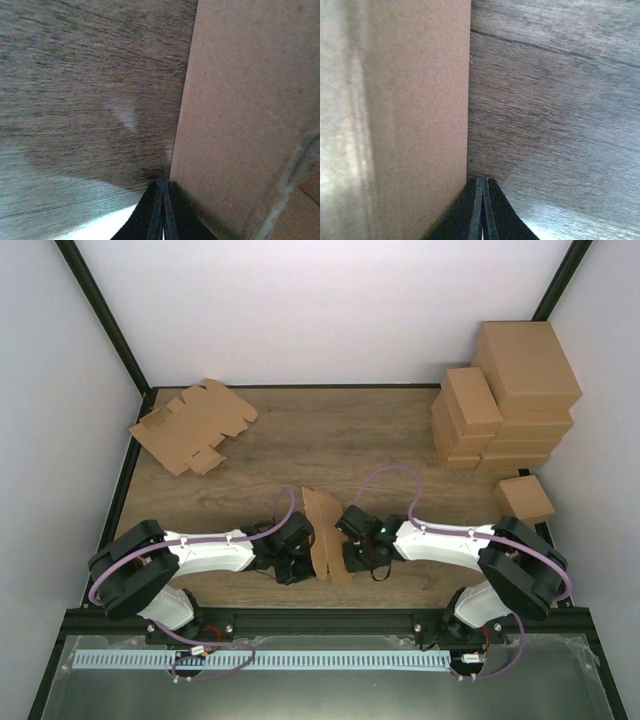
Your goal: Fold the paper box
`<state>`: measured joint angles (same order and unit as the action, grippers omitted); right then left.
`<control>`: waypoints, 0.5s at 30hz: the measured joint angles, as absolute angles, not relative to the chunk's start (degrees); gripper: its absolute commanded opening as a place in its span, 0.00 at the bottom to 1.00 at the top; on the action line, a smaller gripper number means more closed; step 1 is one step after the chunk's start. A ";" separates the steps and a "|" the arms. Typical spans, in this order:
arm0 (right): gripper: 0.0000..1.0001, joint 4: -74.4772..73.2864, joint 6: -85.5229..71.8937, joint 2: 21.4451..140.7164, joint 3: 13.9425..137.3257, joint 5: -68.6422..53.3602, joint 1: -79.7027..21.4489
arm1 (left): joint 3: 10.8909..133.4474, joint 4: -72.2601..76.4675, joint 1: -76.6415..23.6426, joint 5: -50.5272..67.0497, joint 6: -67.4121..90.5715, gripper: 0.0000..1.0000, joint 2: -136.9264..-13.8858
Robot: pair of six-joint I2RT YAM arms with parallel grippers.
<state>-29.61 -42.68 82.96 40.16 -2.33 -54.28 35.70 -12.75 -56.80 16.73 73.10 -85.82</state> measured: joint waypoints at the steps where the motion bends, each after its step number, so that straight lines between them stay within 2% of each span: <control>1: 0.01 -29.89 -42.81 83.37 40.36 -2.04 -54.59 | 35.73 -12.78 -56.82 16.71 73.12 0.04 -85.82; 15: 0.03 -31.92 -43.70 84.07 41.89 0.84 -55.70 | 36.36 -14.09 -56.99 15.29 73.08 0.04 -85.78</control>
